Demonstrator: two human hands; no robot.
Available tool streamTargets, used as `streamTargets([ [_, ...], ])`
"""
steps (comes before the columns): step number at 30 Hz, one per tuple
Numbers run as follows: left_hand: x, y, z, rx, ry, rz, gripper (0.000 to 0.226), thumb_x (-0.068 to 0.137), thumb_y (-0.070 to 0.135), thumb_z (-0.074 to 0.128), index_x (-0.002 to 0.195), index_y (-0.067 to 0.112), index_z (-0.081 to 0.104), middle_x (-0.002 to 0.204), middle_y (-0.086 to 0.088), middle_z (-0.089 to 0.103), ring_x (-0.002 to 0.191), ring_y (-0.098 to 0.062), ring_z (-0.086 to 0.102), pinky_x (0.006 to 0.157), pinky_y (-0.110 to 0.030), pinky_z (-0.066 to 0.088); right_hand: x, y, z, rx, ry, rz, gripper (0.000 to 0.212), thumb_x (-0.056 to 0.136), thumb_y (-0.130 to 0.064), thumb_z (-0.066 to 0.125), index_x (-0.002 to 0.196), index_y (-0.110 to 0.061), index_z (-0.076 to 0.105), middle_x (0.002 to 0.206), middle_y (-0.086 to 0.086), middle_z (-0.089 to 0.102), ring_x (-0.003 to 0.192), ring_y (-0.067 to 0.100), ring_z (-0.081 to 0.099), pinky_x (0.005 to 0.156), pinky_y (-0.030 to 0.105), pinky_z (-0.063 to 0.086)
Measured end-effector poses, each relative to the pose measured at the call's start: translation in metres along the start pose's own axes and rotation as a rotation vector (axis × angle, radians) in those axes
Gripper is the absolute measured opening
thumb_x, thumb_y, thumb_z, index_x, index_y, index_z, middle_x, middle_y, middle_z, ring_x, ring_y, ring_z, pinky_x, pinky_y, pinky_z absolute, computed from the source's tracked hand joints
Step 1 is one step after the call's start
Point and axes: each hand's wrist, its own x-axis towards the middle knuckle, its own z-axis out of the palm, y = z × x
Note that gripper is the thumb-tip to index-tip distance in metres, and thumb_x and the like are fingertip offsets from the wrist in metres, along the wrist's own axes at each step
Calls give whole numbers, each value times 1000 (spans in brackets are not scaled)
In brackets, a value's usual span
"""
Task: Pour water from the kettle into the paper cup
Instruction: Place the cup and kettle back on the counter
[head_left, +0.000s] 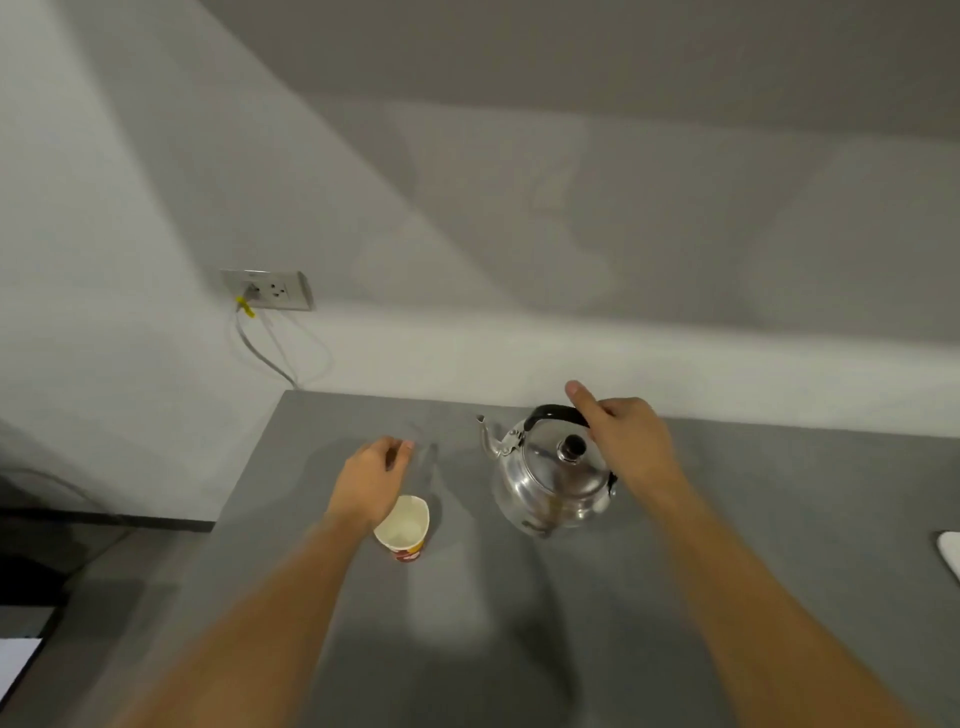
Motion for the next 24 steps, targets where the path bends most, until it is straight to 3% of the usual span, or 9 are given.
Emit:
streamTargets([
  [4, 24, 15, 9, 3, -4, 1, 34, 98, 52, 50, 97, 23, 67, 79, 11, 65, 76, -10, 60, 65, -25, 39, 42, -2, 12, -56, 14, 12, 68, 93, -57, 51, 54, -1, 48, 48, 13, 46, 44, 20, 43, 50, 31, 39],
  [10, 51, 23, 25, 23, -26, -16, 35, 97, 50, 53, 100, 20, 70, 85, 4, 69, 82, -19, 63, 73, -28, 43, 102, 1, 32, -121, -53, 69, 39, 87, -31, 54, 54, -10, 48, 51, 8, 42, 48, 22, 37, 51, 32, 32],
  [24, 76, 29, 37, 62, -80, 5, 33, 98, 47, 53, 106, 18, 68, 89, 2, 69, 87, -21, 64, 79, -31, 48, 156, 19, 68, -162, -104, 60, 50, 87, -36, 53, 46, -14, 36, 45, 1, 37, 46, 20, 35, 46, 30, 29],
])
